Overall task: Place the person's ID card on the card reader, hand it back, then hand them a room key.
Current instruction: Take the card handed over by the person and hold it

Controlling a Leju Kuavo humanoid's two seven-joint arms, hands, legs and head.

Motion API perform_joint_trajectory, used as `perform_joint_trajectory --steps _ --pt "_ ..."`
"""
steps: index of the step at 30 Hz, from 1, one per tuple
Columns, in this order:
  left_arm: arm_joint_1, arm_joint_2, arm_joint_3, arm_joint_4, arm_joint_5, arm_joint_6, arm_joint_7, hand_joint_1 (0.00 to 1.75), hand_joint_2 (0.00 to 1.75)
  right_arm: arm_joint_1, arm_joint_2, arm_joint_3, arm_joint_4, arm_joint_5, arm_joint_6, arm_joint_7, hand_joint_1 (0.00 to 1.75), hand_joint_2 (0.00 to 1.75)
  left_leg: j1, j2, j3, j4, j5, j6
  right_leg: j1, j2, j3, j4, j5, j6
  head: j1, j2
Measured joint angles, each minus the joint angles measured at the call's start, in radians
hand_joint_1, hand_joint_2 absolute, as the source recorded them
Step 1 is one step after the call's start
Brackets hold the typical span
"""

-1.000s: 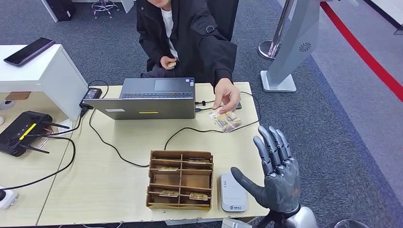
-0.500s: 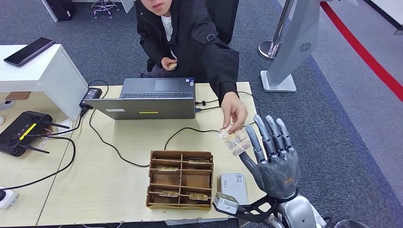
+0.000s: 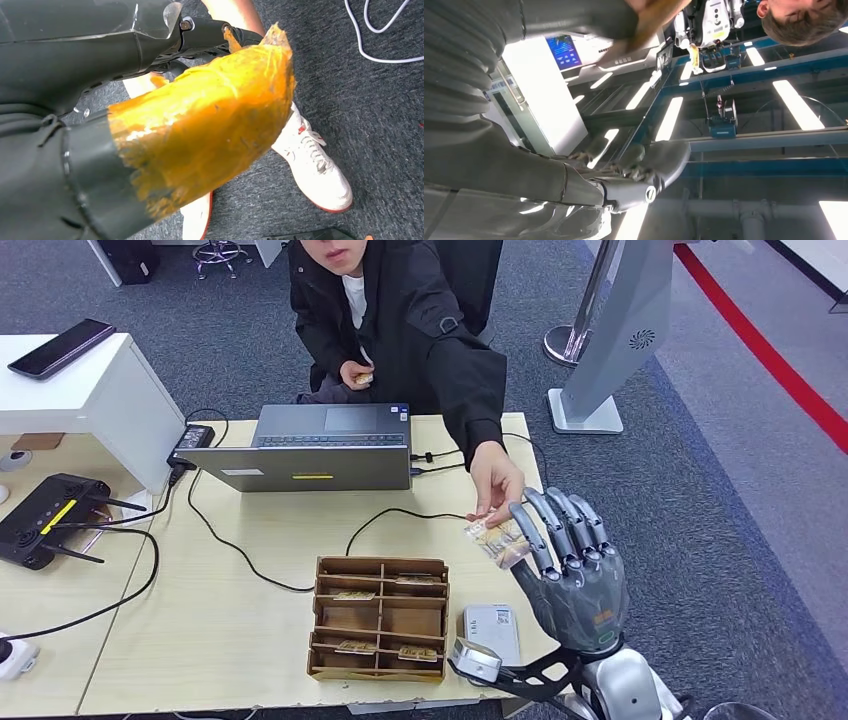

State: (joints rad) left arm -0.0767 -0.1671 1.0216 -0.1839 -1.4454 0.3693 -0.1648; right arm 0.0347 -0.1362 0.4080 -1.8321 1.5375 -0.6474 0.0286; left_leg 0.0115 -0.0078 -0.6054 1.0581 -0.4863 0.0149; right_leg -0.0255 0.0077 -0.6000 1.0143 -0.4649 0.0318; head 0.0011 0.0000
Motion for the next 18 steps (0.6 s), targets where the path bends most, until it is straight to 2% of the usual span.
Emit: perform_joint_trajectory --steps 18 --pt "0.0 0.0 0.0 0.0 0.0 0.001 0.0 0.0 0.0 -0.005 0.0 0.004 0.005 -0.015 0.0 -0.001 1.75 1.75 0.0 0.0 0.0 0.0 0.0 0.0 0.0 0.0 0.0 0.0 0.0 0.0 0.0 0.0"
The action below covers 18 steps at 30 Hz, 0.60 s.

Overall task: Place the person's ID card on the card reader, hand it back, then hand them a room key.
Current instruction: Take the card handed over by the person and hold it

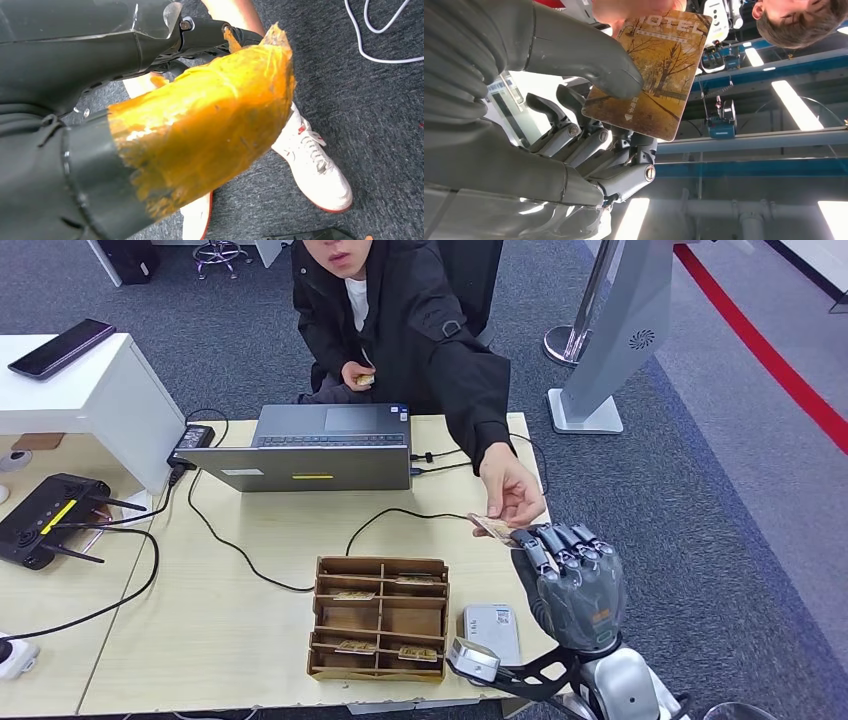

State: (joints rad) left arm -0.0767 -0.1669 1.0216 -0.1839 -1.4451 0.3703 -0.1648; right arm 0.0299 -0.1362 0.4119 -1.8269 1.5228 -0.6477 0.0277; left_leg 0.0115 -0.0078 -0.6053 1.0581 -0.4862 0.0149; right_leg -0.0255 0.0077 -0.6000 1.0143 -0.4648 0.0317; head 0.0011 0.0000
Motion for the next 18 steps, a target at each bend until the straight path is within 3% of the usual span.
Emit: perform_joint_trajectory --steps 8,18 --pt "0.0 0.001 0.0 0.0 0.003 0.001 -0.001 0.0 0.0 0.001 0.0 0.0 -0.001 -0.04 0.0 -0.032 1.75 1.75 0.0 0.0 0.0 0.0 0.0 0.0 0.0 0.0 0.0 0.0 0.0 0.0 0.0 0.0" --pt "0.004 0.001 0.002 0.0 0.033 0.006 -0.002 0.0 0.0 0.038 0.001 0.026 -0.002 -0.381 0.017 -0.11 1.75 1.75 0.0 0.0 0.0 0.0 0.0 0.0 0.0 0.0 0.0 0.0 0.0 0.0 0.0 0.0"
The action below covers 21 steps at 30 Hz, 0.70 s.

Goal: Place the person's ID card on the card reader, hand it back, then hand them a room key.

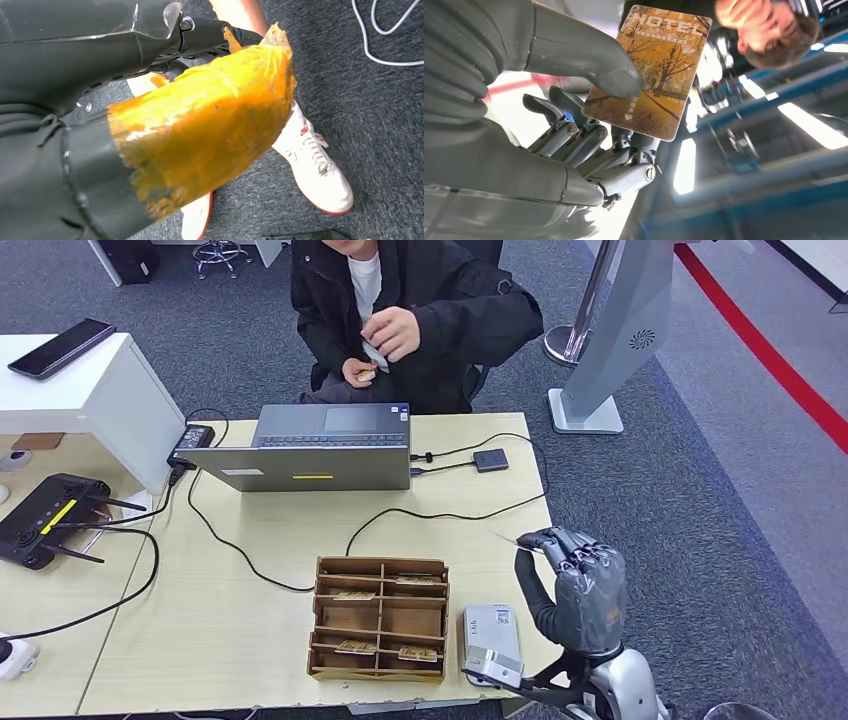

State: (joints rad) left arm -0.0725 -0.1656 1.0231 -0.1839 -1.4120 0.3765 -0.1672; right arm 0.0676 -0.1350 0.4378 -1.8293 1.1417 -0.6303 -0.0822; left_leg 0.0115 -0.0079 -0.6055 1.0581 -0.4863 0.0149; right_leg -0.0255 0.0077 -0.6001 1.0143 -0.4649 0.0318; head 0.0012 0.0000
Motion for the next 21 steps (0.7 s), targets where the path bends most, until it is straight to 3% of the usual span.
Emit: perform_joint_trajectory --steps 10,21 --pt "0.006 0.0 0.014 0.0 0.024 0.007 -0.009 0.0 0.0 0.088 -0.017 0.021 -0.008 -0.474 0.215 -0.086 1.75 1.75 0.0 0.0 0.0 0.0 0.0 0.0 0.0 0.0 0.0 0.0 0.0 0.0 0.0 0.0" --pt "0.006 0.004 0.025 0.0 0.022 0.009 -0.011 0.0 0.0 0.15 -0.08 0.021 -0.005 -0.705 0.363 -0.073 1.75 1.75 0.0 0.0 0.0 0.0 0.0 0.0 0.0 0.0 0.0 0.0 0.0 0.0 0.0 0.0"
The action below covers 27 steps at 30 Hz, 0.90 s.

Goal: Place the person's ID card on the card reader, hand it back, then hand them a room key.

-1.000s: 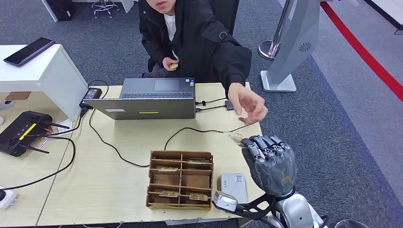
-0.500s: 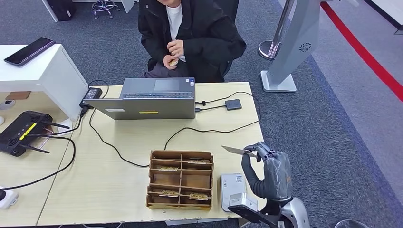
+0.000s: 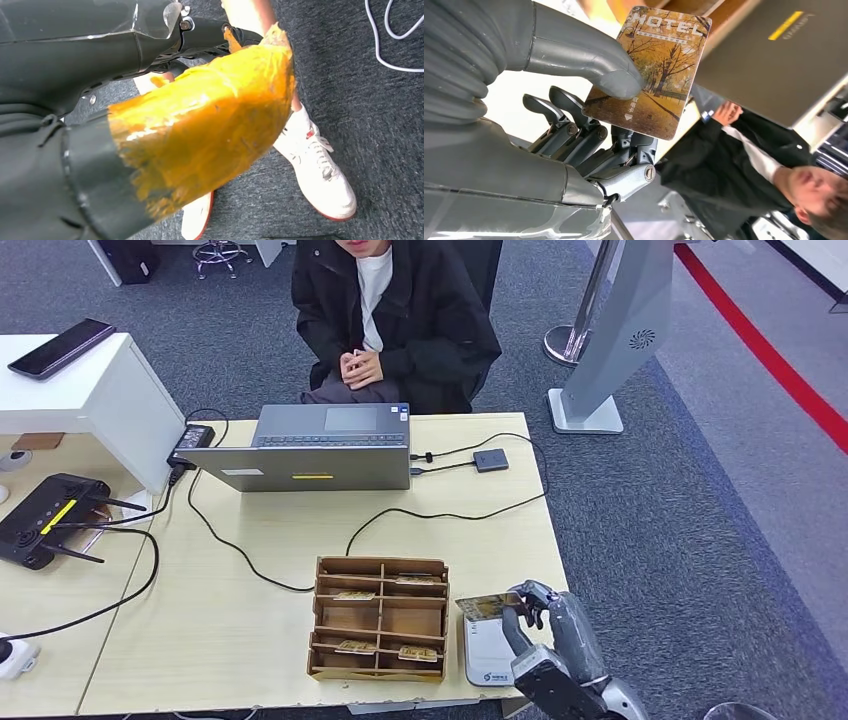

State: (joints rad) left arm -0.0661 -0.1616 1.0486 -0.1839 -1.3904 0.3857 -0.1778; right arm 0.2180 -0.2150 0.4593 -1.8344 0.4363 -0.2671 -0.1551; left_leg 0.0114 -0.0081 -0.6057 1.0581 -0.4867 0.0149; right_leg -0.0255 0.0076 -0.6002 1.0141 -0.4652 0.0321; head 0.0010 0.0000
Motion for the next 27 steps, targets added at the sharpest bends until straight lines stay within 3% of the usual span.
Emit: perform_joint_trajectory --steps 15,27 --pt "0.0 0.004 0.001 0.0 -0.003 0.003 0.0 0.0 0.0 0.026 -0.091 0.012 0.053 -0.077 0.031 0.092 1.75 1.75 0.0 0.0 0.0 0.0 0.0 0.0 0.0 0.0 0.0 0.0 0.0 0.0 0.0 0.0" --pt "0.0 0.006 0.001 0.0 -0.016 0.003 0.0 0.0 0.0 0.026 -0.124 0.045 0.113 -0.099 0.038 0.141 1.75 1.75 0.0 0.0 0.0 0.0 0.0 0.0 0.0 0.0 0.0 0.0 0.0 0.0 0.0 0.0"
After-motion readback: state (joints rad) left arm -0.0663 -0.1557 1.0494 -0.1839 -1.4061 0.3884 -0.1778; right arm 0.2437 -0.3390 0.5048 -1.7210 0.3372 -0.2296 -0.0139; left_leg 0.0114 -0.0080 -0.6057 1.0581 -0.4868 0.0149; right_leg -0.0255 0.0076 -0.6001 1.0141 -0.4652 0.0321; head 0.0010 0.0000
